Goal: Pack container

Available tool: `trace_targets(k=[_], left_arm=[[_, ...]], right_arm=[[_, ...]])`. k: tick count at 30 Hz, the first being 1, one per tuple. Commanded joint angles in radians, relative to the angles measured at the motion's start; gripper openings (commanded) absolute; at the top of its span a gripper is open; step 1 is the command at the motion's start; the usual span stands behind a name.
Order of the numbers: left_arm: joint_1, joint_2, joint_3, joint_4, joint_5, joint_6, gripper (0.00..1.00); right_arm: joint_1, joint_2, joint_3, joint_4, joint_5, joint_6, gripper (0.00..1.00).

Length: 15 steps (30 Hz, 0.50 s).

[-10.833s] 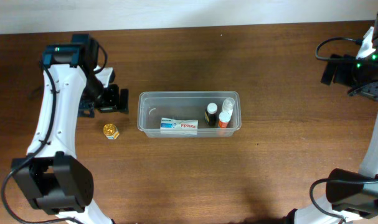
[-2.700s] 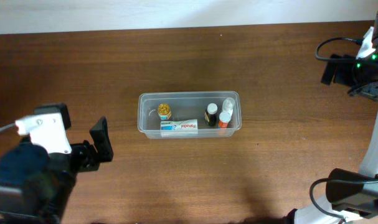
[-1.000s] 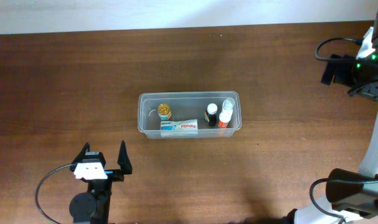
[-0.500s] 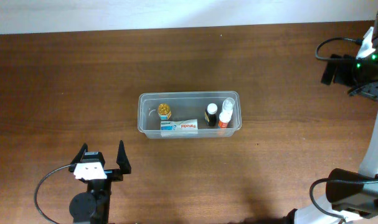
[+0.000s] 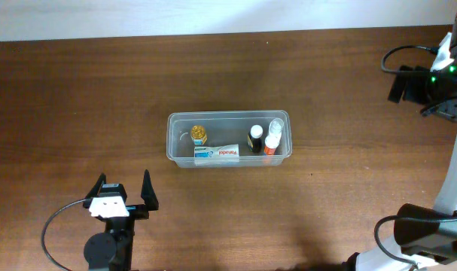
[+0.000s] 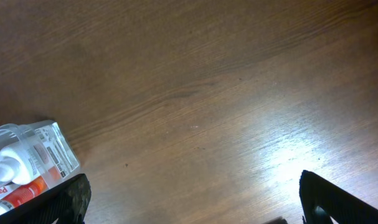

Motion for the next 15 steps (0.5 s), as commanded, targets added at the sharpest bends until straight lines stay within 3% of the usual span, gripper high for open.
trace_targets(k=[1,15], left_arm=[[0.003,-0.01,-0.002,-0.011,-0.014,0.019,1.0],[0.003,-0.01,-0.002,-0.01,-0.014,0.019,1.0]], right_arm=[[-0.003,0.002,-0.002,0.0,0.011,-0.003,0.98],[0.05,-0.041,-0.002,0.0,0.011,-0.003,0.98]])
